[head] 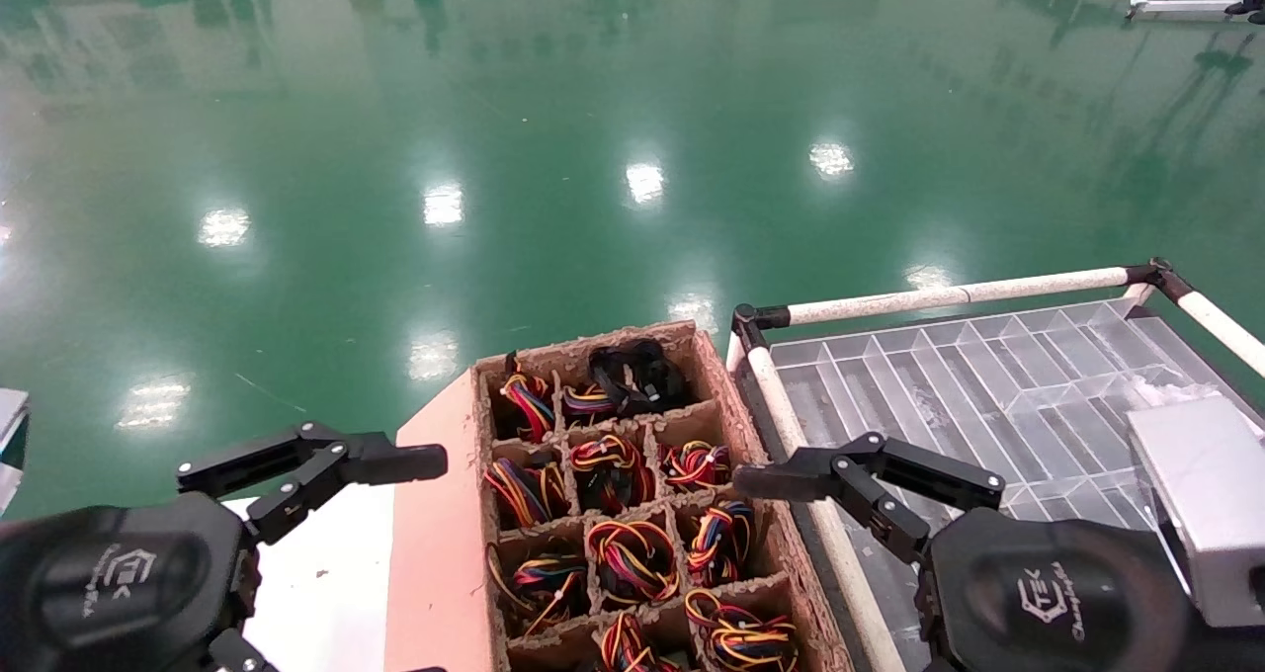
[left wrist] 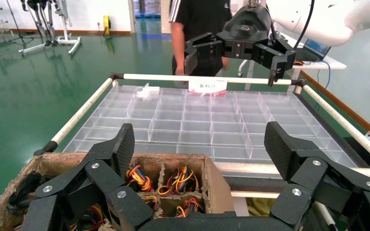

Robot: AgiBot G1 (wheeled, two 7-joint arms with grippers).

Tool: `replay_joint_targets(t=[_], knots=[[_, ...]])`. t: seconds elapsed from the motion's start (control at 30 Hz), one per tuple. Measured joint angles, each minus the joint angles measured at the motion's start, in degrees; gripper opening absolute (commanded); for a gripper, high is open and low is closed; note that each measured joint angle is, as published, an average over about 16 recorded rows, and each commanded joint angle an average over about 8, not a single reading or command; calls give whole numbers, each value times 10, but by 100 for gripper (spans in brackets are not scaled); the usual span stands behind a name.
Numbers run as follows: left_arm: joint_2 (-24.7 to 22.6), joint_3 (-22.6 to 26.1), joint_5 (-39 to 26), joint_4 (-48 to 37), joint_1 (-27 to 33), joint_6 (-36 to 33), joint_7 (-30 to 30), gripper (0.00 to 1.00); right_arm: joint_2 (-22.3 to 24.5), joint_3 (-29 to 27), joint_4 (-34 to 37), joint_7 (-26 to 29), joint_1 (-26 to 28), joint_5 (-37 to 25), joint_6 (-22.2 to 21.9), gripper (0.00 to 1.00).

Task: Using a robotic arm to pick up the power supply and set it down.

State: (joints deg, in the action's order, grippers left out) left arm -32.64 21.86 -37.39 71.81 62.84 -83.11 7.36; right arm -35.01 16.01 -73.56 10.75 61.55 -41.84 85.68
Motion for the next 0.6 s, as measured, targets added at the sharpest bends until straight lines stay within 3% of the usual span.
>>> replay_joint_targets(t=[0.6], knots=[[0,0,0,0,0,0,0,0,0,0,0,0,0,0,0,100]])
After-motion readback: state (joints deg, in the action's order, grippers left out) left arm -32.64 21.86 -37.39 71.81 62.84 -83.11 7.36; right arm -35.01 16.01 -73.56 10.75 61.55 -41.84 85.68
